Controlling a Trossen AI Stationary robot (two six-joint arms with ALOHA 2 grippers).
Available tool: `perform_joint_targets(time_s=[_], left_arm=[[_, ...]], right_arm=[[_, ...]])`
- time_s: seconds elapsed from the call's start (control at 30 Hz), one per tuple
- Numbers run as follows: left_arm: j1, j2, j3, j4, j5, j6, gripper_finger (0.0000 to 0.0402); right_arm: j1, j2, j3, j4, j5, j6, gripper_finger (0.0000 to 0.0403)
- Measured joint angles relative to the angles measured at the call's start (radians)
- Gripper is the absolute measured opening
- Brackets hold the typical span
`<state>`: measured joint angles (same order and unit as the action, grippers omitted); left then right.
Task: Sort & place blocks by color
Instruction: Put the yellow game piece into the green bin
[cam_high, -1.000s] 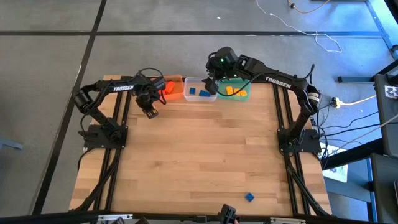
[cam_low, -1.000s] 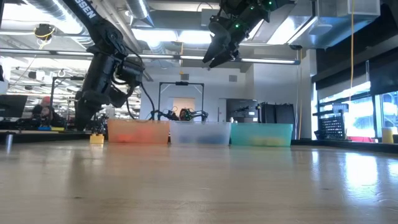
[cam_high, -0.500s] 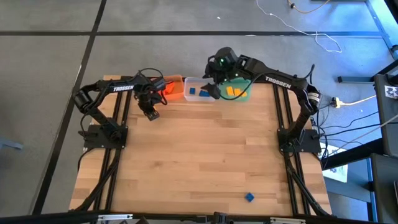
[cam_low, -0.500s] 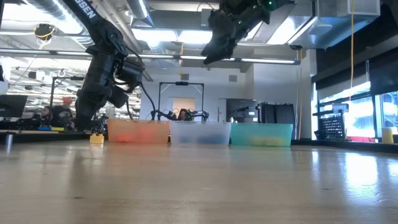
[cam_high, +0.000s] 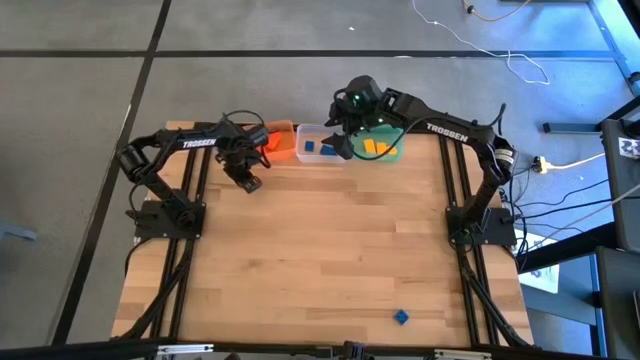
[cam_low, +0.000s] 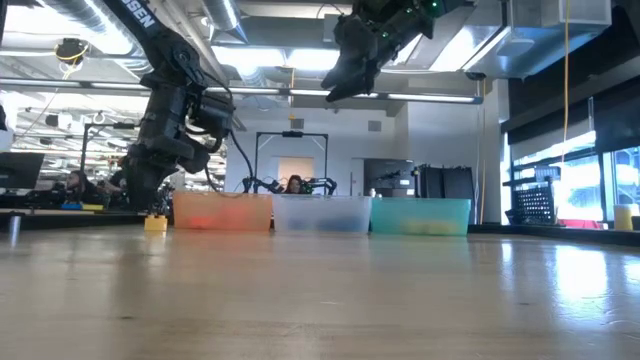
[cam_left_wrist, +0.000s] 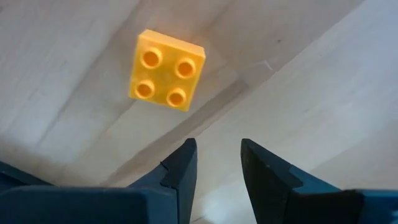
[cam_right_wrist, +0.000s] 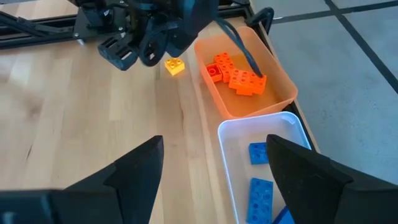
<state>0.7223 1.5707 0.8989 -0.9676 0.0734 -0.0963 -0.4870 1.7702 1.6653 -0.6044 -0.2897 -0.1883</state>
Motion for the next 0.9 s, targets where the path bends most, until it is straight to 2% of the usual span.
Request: perform_joint_targets(time_s=[0.3,0.47,0.63,0.77,0.9], left_arm=[[-0.064,0.0,0.0,0.01,-0.008,-0.092,0.0117],[-0.072,0.0,0.001,0.043,0.059,-0.111,0.0115],[-0.071,0.0,0.001,0.042,0.014,-0.112,0.0117],[-0.061,0.0,0.001,0.021,0.019,-0.203,0.0117],[-0.059,0.0,0.001,0.042,0.025,-0.189,0.0118]], right_arm=[[0.0,0.0,0.0,0.001,0.0,0.002,0.0283],[0.0,0.0,0.0,0.001,0.0,0.0,0.0283],[0.0,0.0,0.0,0.001,0.0,0.001,0.0283],[0.0,0.0,0.0,0.001,0.0,0.001,0.0283],[0.0,0.0,0.0,0.001,0.0,0.001,0.0283]])
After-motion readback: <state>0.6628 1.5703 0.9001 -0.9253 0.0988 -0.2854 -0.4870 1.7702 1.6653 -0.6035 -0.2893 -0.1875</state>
